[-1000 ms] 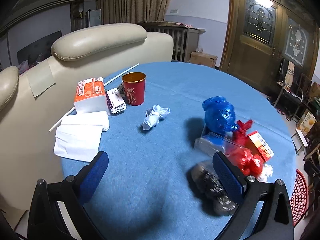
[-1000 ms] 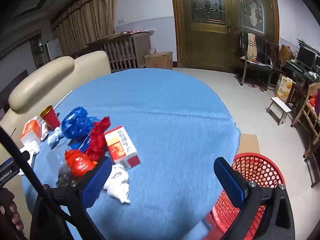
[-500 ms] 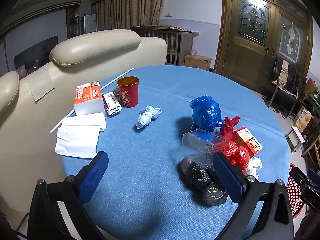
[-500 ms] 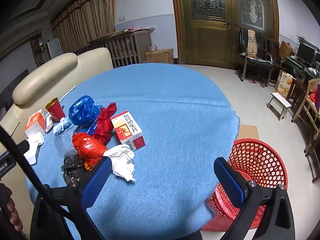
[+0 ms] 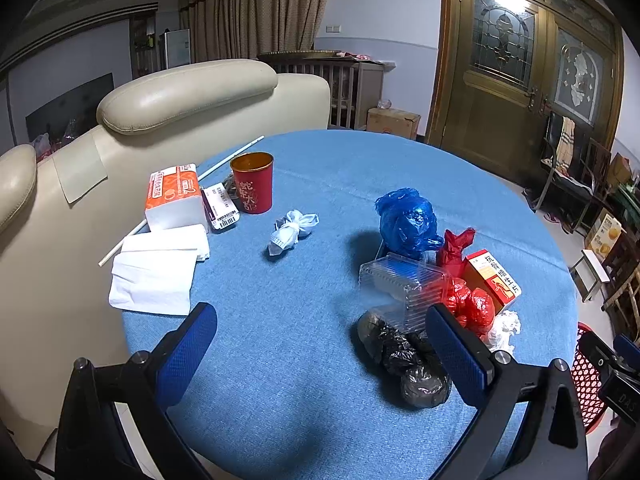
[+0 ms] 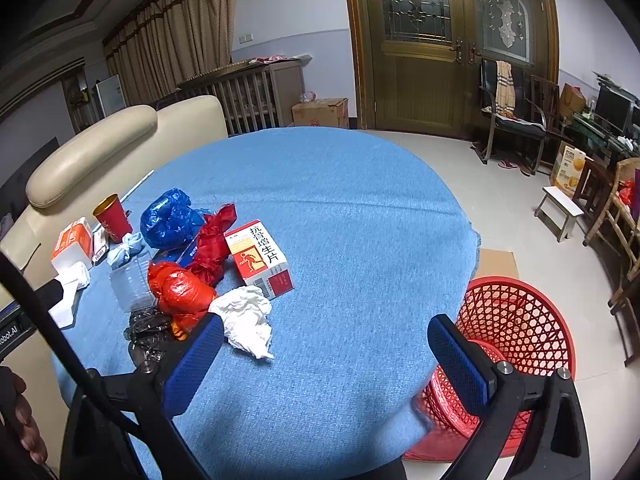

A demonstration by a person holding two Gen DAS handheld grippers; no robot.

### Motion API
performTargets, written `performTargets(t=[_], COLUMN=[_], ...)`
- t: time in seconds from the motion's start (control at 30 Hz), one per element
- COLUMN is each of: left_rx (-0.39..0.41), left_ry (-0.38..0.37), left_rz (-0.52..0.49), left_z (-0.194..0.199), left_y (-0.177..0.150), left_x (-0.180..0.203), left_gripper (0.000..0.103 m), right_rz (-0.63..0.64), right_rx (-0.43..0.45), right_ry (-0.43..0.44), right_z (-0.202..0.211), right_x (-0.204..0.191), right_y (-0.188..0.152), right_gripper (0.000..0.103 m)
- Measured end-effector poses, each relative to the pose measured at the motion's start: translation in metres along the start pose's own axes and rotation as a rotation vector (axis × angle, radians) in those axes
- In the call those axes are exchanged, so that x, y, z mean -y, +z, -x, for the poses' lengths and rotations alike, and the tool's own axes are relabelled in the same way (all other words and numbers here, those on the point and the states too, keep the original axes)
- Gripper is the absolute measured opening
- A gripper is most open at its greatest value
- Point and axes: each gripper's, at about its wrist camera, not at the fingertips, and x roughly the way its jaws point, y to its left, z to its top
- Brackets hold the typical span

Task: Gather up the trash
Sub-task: 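Move both tools toward the pile of trash on the table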

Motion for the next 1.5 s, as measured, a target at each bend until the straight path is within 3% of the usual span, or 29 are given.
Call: performTargets(t=[1.5], left_rx=[0.005], left_ry=[0.000], left_rz=[-0.012], left_z=[0.0037], left_y=[0.0000], left_x=[0.0063], left_gripper=[0.103], right_rz=[-0.008], right_rx=[0.001], right_ry=[-0.005], right_z=[-0.0024], right_x=[-0.0009], right_y=[-0.0038], right_gripper=[0.103])
